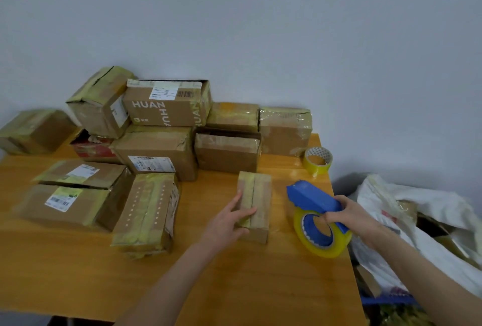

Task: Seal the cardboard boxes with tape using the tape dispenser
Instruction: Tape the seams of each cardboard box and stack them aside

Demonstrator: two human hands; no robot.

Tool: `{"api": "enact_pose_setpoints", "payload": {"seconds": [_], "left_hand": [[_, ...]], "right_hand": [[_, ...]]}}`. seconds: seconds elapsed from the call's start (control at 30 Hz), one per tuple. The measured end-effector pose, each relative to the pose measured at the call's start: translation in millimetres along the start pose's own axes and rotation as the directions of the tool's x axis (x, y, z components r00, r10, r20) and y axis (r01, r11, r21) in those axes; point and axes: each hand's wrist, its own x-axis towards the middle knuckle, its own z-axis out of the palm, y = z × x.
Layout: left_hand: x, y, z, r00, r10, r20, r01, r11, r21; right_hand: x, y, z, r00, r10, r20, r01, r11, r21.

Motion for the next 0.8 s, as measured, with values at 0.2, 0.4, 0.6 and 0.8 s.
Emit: {"api": "enact_pose_setpoints", "payload": {"seconds": [0.2,0.4,0.6,0.8], "left_hand": [[-6.7,36.2,-38.4,0.953,-0.193,-0.234,0.029,0.826,-0.564],[-14.0,92.1,-65.6,0.987,-0.136,0.090,0.138,0.399,-0.907],[-18.4,76.0,-62.0,0.982,-0.164,0.098,0.151,0.349,-0.925],[-24.3,65.7,-60.5,0.975,-0.138,0.175,0.207,0.271,-0.940]], "right_hand": [[-37.1,-39.5,-20.1,0.961,-0.252,0.113,0.246,0.967,0.068],[-60.0,-65.1,-13.9,0.903,-0.362,0.229,0.358,0.932,0.060],[-61.4,-71.5,-4.2,0.887,-0.354,0.296,0.371,0.929,-0.001],[-60.6,-72.9,-0.5,0.888,-0.343,0.305,0.377,0.925,-0.057]]}}
